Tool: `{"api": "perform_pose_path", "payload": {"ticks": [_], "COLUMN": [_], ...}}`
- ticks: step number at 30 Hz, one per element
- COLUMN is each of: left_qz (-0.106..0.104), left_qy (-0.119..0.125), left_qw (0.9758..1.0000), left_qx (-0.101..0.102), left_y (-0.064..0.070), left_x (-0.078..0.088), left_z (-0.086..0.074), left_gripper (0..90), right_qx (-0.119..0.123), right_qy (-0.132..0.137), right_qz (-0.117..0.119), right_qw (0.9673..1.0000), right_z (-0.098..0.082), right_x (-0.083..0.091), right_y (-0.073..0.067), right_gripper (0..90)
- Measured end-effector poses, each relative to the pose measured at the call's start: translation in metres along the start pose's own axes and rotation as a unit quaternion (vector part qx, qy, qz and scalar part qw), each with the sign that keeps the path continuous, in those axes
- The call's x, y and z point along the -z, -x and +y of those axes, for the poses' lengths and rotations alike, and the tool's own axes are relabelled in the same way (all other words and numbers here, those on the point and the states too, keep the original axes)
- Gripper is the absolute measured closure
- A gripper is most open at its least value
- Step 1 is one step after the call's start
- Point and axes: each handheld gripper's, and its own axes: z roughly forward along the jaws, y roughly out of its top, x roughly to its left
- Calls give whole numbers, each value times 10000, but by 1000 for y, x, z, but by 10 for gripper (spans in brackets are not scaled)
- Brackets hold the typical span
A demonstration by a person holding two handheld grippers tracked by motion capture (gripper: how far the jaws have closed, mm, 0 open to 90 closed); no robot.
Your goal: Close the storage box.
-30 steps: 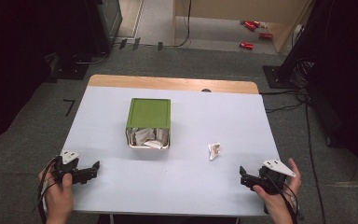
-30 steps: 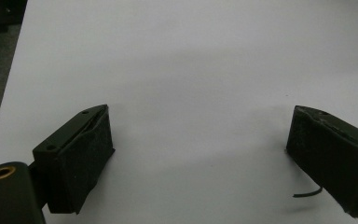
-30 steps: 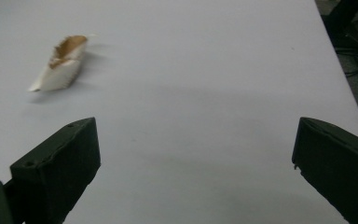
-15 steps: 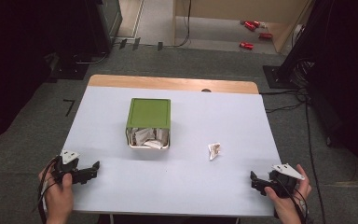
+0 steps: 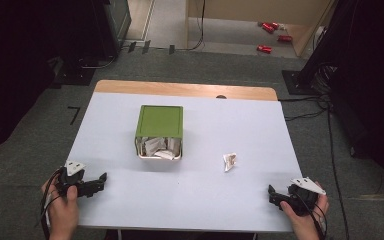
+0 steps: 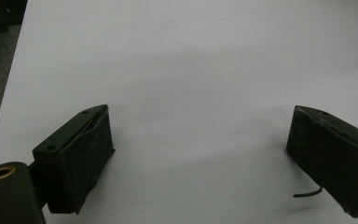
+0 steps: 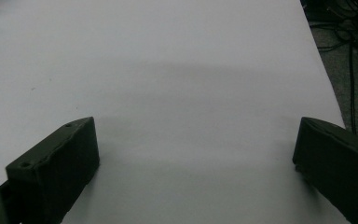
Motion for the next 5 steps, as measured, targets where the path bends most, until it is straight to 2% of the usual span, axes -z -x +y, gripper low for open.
{"api": "perform_pose_path", "payload": {"ticks": [5], "left_qz": [-2], "left_qy": [-2], "left_qw": [10000], "left_qx": [1], "left_y": [0], "left_x": [0], "left_z": [0], "left_gripper": [74], "right_qx": [-27], "right_qy": [-2], "right_qz": [1], "right_qw": [10000], "right_z": [0], "right_x": [0], "right_y": [0], "right_gripper": [0]}}
